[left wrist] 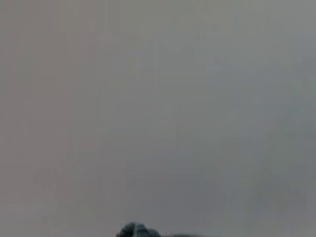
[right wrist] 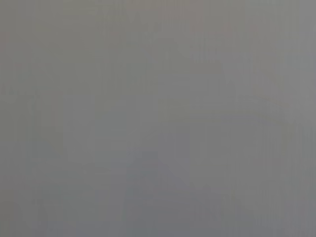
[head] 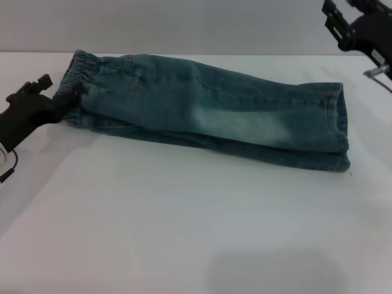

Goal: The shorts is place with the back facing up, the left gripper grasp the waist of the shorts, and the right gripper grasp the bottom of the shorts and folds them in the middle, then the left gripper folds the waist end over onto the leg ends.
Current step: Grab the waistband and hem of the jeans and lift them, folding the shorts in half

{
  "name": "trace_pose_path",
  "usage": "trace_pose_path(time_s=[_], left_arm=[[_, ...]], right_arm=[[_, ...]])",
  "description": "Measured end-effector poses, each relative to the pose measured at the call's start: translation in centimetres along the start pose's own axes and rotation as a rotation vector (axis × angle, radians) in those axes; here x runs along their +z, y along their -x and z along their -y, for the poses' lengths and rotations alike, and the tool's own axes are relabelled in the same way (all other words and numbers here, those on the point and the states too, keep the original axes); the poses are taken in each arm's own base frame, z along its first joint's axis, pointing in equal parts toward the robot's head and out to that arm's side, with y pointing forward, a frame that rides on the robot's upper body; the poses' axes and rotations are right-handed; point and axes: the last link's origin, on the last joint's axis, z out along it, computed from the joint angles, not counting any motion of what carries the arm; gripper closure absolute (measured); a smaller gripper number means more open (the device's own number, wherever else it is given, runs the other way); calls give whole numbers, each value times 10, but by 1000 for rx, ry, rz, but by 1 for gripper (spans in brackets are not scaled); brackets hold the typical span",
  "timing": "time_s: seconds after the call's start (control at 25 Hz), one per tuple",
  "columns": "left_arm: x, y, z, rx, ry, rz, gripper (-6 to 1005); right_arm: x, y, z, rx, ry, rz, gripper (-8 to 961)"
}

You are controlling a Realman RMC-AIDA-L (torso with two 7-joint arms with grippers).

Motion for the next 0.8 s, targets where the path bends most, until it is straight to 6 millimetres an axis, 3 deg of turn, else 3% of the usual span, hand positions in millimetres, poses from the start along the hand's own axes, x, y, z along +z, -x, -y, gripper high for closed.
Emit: trace_pose_path(time_s=[0.28, 0.8], left_arm=[[-1, 6, -1, 156, -1, 42, 255], [1, 13, -2, 130, -48, 40, 350]], right_arm=[[-9, -9, -5, 34, 4, -12, 486], [-10, -11, -5, 42, 2, -18, 485]])
